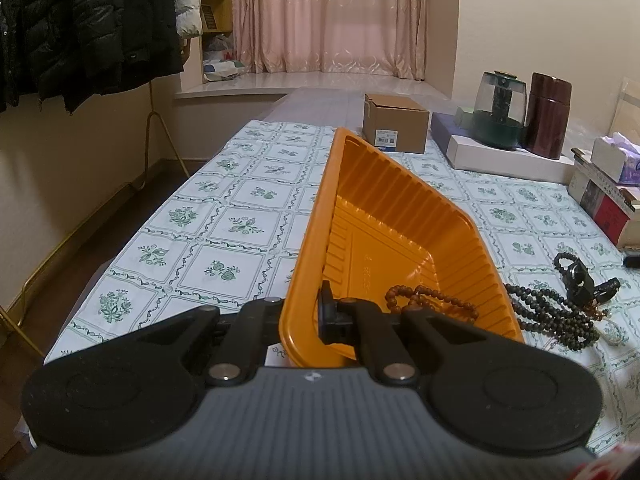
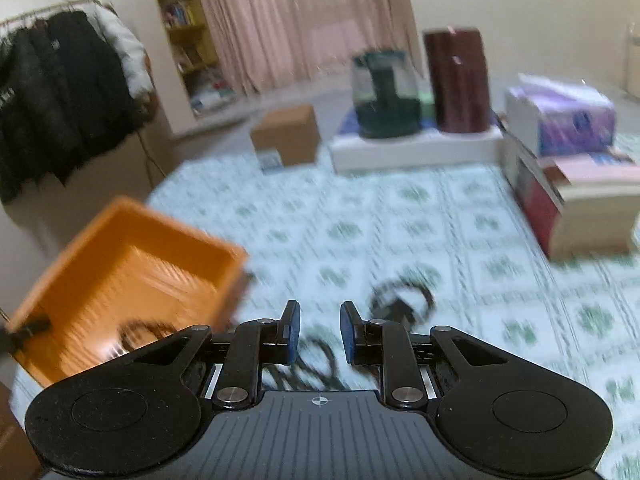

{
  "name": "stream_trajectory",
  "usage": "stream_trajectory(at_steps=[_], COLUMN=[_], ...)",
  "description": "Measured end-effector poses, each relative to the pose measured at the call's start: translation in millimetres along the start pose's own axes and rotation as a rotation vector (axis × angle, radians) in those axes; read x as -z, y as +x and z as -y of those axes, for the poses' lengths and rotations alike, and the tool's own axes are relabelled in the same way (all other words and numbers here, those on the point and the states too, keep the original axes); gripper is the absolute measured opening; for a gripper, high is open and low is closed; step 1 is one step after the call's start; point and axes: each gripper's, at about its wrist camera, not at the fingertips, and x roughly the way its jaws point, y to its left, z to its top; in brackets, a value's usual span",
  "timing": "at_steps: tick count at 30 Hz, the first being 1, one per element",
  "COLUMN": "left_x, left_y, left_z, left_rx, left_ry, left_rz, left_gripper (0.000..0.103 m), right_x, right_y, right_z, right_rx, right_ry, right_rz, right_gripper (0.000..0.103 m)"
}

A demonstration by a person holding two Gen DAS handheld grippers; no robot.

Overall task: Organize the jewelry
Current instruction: 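Grasp another dark bead string from the pile with the right gripper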

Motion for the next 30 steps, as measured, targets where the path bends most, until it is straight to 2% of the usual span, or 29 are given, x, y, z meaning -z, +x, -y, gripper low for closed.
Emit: stream_trajectory(at_steps=[3,8,16,24,25,26,30], left_x=[-1,-1,-1,-2,-2,-2,-2], left_y=[-1,-1,-1,-1,-1,-1,-1], left_z=[1,0,0,-1,-1,-1,-1], left_rx=[0.0,0.0,-0.001,-0.001,-0.001,-0.001,-0.001], left_ry=[0.006,0.003,0.002,0.003,0.004,0.004,0.005], left_rz=[-0.001,-0.003,-0.004,-0.004,-0.004,-0.005,-0.005], left_gripper=[0.005,0.005,0.005,0.005,0.005,0.005,0.005], right_x=[25,50,74,80,80,80,75], right_y=[4,19,44,61,61,60,49], right_z=[-2,-25,-47,-49,-50,-51,-55], right_rx=[0.013,-0.032,0.025,0.037,0.036,0.038,0.043], right_ry=[-0.068,-0.292,-0.633,-0.761,-0.768,-0.777,-0.789], right_rz=[-0.027,-0.095,-0.162,-0.198,-0.202,-0.204,-0.178], right_gripper=[0.022,0.022,0.022,0.022,0.019,0.009,0.007])
